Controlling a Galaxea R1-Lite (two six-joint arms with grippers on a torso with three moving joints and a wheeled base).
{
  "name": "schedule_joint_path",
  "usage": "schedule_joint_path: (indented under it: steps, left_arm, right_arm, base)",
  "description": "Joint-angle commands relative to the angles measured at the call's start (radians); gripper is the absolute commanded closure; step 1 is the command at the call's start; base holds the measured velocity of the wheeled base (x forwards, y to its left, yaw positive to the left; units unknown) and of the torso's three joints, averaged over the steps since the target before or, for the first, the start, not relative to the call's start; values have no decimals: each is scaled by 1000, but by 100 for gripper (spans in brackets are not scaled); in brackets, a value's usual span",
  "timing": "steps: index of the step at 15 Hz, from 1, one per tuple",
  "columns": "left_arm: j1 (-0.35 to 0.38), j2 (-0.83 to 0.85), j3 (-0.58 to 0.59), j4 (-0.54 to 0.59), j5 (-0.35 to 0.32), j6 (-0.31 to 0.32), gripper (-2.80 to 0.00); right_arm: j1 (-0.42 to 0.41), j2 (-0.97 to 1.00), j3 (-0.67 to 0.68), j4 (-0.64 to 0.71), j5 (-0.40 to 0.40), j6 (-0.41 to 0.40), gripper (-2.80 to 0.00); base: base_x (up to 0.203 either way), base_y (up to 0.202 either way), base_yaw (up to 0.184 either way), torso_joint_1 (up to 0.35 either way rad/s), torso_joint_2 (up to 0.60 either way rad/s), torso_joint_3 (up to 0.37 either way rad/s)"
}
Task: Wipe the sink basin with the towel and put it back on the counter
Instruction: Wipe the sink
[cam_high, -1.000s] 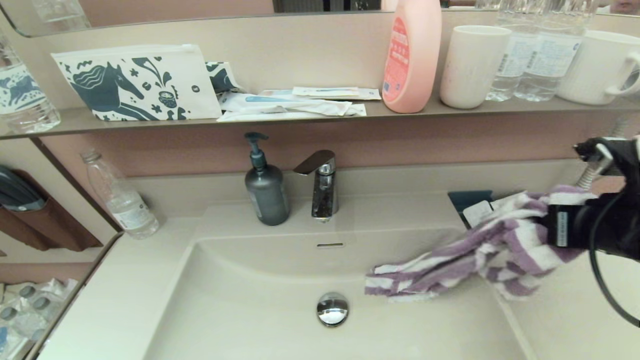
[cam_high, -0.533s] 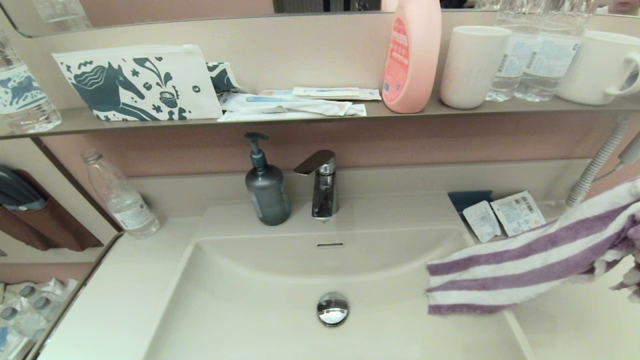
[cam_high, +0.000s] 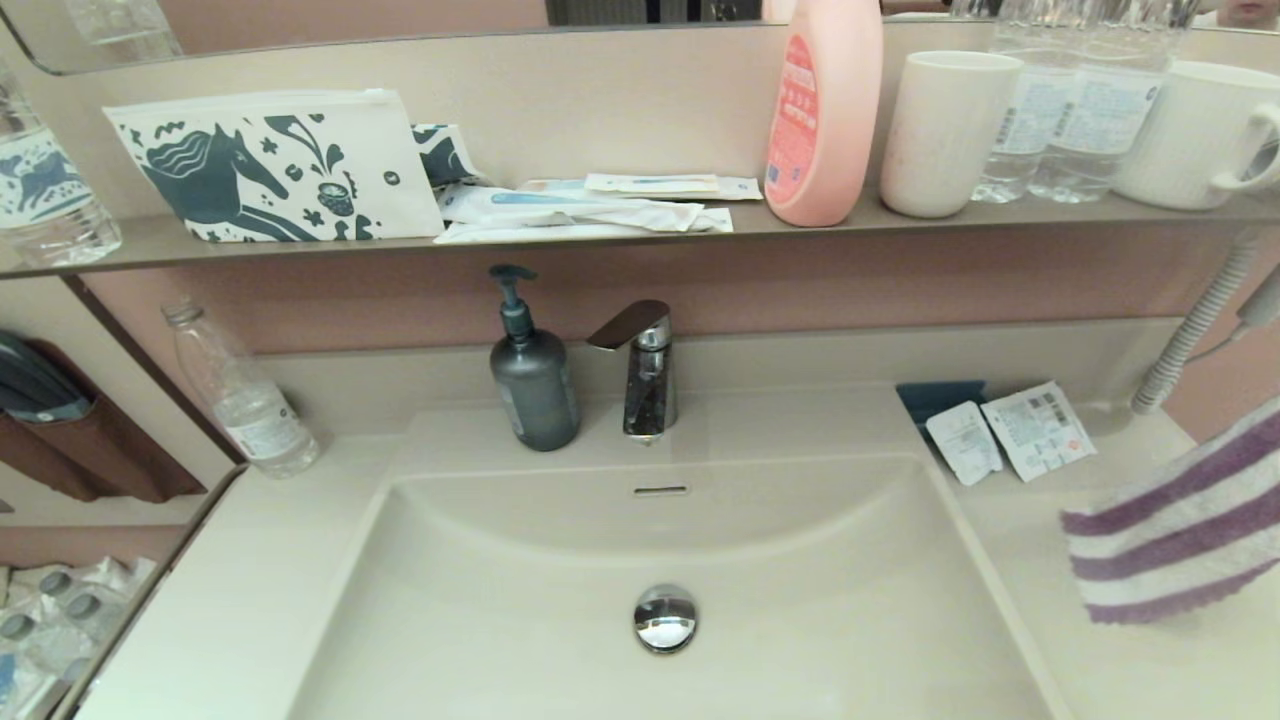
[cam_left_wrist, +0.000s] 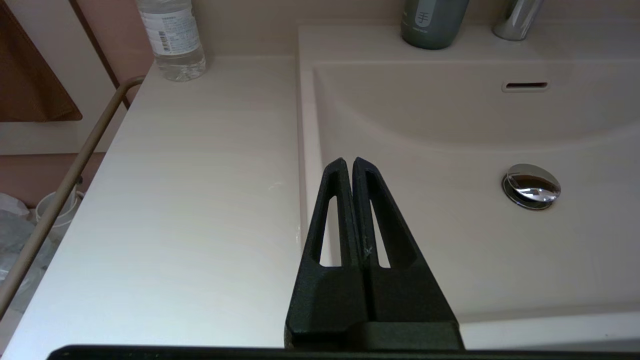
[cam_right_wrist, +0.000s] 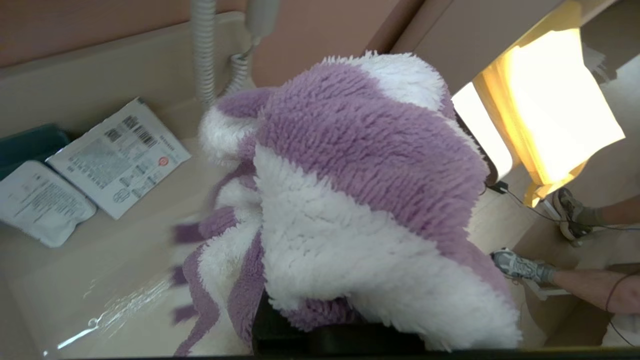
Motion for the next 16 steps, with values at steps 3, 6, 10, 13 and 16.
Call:
schedule_joint_path:
  steps: [3, 6, 10, 13, 16]
  left_arm:
    - [0, 1, 0, 0, 0, 0, 0]
    - [0, 1, 0, 0, 0, 0, 0]
    - [0, 1, 0, 0, 0, 0, 0]
    - [0, 1, 0, 0, 0, 0, 0]
    - [0, 1, 0, 0, 0, 0, 0]
  right_arm:
    - [-52, 62, -138, 90, 11, 0, 0]
    - [-75, 71, -202, 196, 13, 0, 0]
    - [-77, 57, -88, 202, 13, 0, 0]
    - [-77, 38, 74, 184, 44, 13, 0]
    - [-76, 61, 240, 91, 80, 56, 0]
  base:
    - [0, 0, 0, 0, 0, 0]
    - [0, 0, 0, 0, 0, 0]
    - [0, 0, 0, 0, 0, 0]
    - [0, 0, 0, 0, 0, 0]
    - [0, 0, 0, 0, 0, 0]
